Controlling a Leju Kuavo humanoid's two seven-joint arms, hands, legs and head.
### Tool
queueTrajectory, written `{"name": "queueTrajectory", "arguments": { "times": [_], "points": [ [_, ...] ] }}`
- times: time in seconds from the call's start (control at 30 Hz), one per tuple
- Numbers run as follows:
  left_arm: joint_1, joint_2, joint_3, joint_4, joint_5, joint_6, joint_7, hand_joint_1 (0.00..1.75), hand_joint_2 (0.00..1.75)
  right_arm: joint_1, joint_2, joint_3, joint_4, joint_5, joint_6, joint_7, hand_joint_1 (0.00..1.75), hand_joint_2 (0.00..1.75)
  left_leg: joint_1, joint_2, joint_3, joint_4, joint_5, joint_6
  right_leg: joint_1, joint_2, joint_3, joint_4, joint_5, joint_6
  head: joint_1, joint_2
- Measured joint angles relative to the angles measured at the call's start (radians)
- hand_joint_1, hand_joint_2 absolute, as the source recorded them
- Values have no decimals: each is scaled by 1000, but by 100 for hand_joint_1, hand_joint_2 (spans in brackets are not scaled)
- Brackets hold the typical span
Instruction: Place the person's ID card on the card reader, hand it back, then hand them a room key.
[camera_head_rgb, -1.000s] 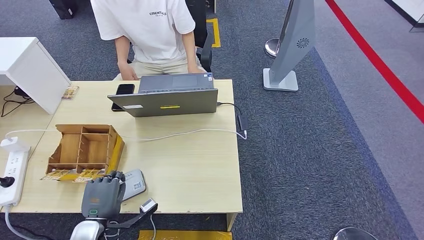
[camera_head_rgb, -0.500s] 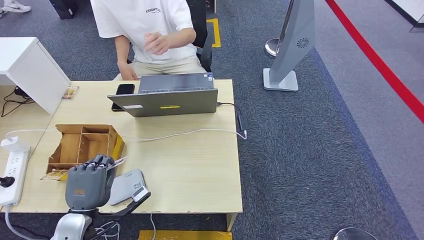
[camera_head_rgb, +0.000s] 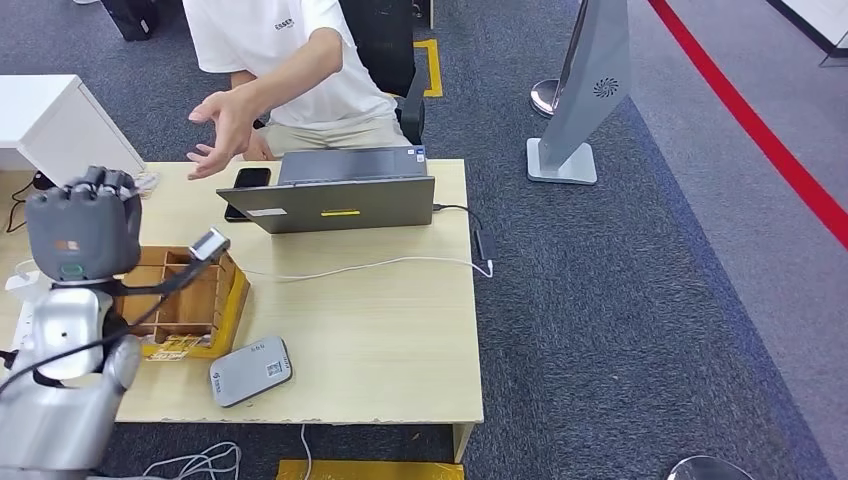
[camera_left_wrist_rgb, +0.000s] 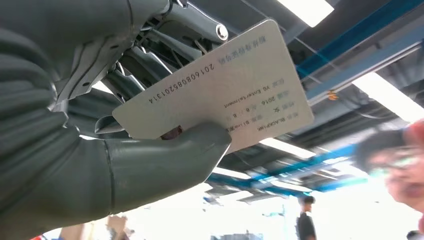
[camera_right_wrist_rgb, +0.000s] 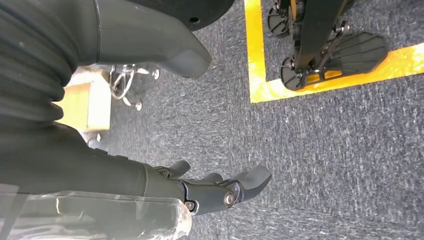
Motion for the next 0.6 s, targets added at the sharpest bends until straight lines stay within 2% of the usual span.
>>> {"name": "queueTrajectory", "arguments": {
  "times": [0.07, 0.13, 0.23, 0.33, 0.47, 0.6],
  "points": [
    [-109, 36, 15, 133, 0, 23, -13, 175, 175, 0, -1, 5, 0, 10, 3, 5, 0, 175, 0, 1, 0, 0, 1, -2, 0, 2, -1, 1, 1, -1, 0, 0],
    [-184, 59, 29, 237, 0, 38, -25, 175, 175, 0, -1, 7, 0, 16, 3, 11, 0, 175, 0, 2, 0, 0, 2, -3, 0, 3, -2, 1, 2, -2, -1, 0],
    [-244, 71, 38, 331, 0, 50, -28, 175, 175, 0, -1, 8, 0, 21, 3, 19, 0, 175, 0, 2, 0, 0, 2, -3, 0, 3, -3, 1, 2, -2, -2, 0],
    [-266, 72, 42, 383, 0, 52, -28, 175, 175, 0, -1, 8, 0, 24, 2, 23, 0, 175, 0, 2, -1, 0, 3, -2, 0, 3, -3, 1, 2, -2, -2, 0],
    [-277, 72, 55, 411, 0, 44, -40, 0, 175, 0, -1, 8, 0, 30, 2, 25, 0, 175, 0, 2, -2, 0, 2, -2, 0, 3, -4, 1, 2, -2, -2, 0],
    [-274, 66, 72, 415, 0, 34, -69, 0, 175, 0, -1, 8, 0, 33, 3, 25, 0, 175, 0, 2, -2, 0, 2, -2, 0, 3, -4, 1, 2, -2, -2, 0]
  ]
}}
